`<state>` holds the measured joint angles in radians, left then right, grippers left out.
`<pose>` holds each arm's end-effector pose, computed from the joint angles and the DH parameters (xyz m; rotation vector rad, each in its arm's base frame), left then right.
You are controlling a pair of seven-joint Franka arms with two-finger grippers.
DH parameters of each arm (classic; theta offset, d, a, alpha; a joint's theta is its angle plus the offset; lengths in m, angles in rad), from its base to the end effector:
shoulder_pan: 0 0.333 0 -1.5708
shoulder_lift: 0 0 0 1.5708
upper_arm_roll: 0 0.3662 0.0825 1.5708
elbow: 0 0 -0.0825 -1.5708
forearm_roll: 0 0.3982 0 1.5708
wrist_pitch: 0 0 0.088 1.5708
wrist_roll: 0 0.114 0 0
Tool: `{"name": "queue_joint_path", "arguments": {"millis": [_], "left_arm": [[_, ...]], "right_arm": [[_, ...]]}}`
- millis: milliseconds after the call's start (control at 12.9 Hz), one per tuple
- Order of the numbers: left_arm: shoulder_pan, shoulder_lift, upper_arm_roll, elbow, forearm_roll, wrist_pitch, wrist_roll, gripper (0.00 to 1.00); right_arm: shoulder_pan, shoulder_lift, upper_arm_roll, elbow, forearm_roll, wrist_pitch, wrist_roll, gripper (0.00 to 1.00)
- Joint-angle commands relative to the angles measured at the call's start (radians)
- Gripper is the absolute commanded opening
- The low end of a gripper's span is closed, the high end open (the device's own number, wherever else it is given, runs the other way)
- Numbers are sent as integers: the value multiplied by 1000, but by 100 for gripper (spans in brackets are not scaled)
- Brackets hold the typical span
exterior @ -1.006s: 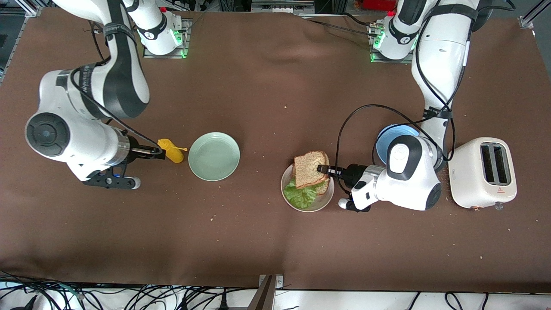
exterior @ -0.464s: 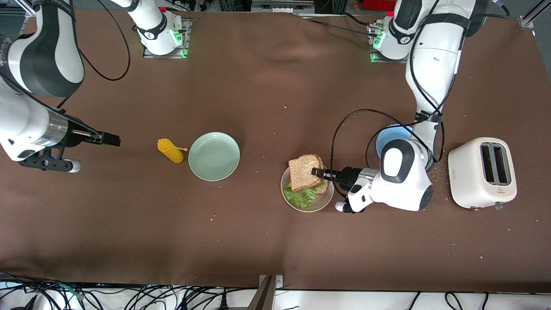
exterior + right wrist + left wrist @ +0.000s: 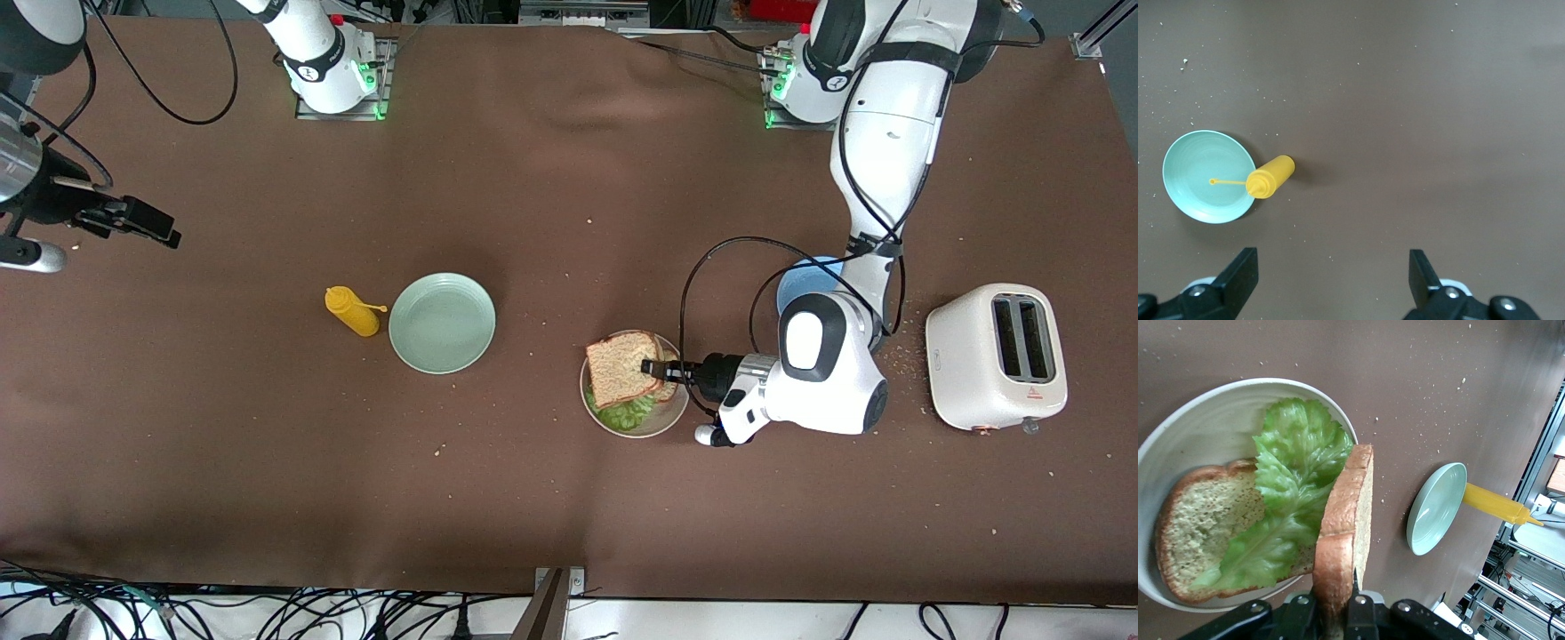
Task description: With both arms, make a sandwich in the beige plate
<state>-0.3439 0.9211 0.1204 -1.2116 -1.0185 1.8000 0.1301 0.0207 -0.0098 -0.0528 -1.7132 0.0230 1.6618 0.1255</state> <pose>0.7444 -0.2784 0.2424 2.2859 0.0360 -0.4110 0.5675 -0.0159 0.6116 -3.1095 0.2495 0.0665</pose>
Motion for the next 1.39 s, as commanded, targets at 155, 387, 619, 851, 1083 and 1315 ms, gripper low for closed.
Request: {"name": "queue_joint_path", "arguments": {"millis": [155,387,619,851,1083,1315], "left_arm": [[14,-10,13,-46,-23,6,16,100],[45,-15,16,-46,-22,2,16,100],[103,-24,37,-33,32,2,6,100],[128,-96,157,-31,254,-14,5,100],[129,-191,211,-34,550,-69,2,100],[129,-261,214,-32,763,-152,2,100]], "right_arm": [[-16,27,17,59,-18,-71,-6,100],[-18,34,16,57,-18,-45,-9,100],[-16,31,22,53,-77,-11,-21,100],[-16,31,24,57,-71,-13,-21,100],[-15,33,25,57,-69,-14,-21,100],[-12,33,27,57,-61,-13,-20,100]]}}
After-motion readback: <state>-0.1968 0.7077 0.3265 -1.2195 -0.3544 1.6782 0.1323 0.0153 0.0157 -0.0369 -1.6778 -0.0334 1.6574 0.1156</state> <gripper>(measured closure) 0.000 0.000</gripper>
